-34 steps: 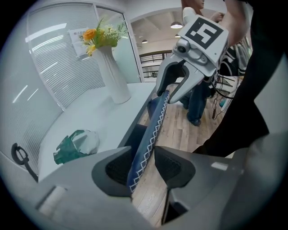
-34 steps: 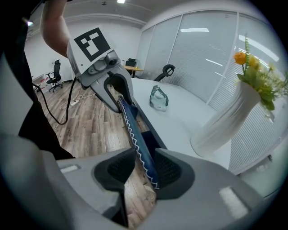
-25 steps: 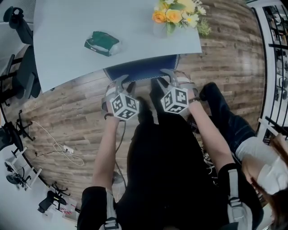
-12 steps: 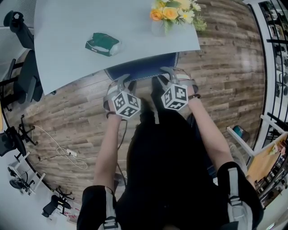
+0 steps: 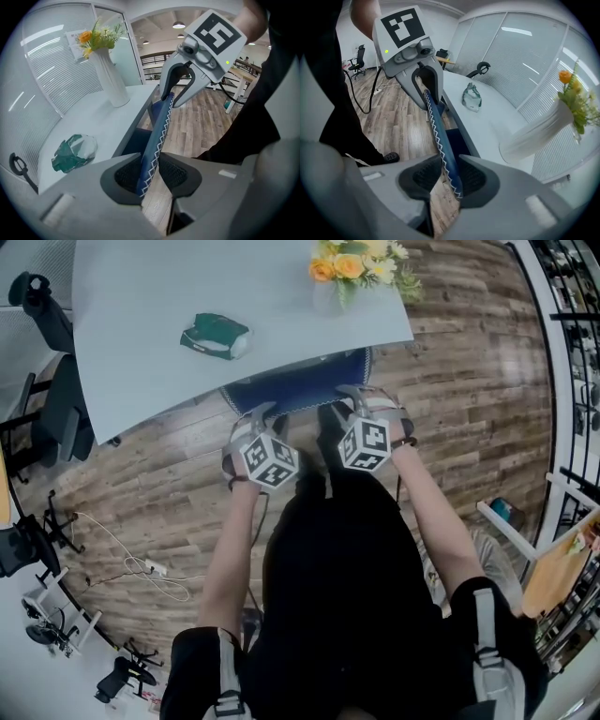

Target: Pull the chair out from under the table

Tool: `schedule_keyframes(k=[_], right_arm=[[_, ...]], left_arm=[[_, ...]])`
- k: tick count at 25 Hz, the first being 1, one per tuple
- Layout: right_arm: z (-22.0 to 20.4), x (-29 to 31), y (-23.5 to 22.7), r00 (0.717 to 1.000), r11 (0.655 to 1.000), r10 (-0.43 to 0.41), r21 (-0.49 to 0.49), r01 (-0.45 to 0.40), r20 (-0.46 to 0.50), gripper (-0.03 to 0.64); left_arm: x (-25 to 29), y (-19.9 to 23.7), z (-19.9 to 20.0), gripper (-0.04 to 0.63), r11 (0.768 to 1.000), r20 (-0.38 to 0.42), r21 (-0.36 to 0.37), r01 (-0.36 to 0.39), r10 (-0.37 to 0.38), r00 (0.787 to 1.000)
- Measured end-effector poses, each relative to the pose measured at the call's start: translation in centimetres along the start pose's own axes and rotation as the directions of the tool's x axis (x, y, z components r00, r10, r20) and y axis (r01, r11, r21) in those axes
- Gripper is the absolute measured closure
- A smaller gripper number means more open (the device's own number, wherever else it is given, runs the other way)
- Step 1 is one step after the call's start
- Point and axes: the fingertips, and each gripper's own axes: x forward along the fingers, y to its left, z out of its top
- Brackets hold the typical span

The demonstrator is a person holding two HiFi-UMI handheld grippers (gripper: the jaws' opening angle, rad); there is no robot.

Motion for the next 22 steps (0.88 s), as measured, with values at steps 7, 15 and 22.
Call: schedule_keyframes(k=[7,15,22], right_arm=[[-0.6,-0.4,1.8,0.999,1.000,-0.001,-0.003,0.001,-0.035,0.503],[-1.3,-1.1,4.8,0.997,1.000,0.004,0.025,-0.002,-0.076,0.503],[-2.2,-1.4,7.5,0.995,0.998,-0.014,0.062,0.020,-0.097,0.497]], left_arm=[[-0.2,-1.7,-0.6,0.468,0.999,-0.002,-0.030,0.020,-0.020,1.000],[-0.8,-4.5,-1.8,0.466,0.996,0.015,-0.064,0.059,-0.058,0.998],[-1.0,-7.3,-2.9,0.468,0.992,0.032,-0.090,0.085,-0.083,0.996]])
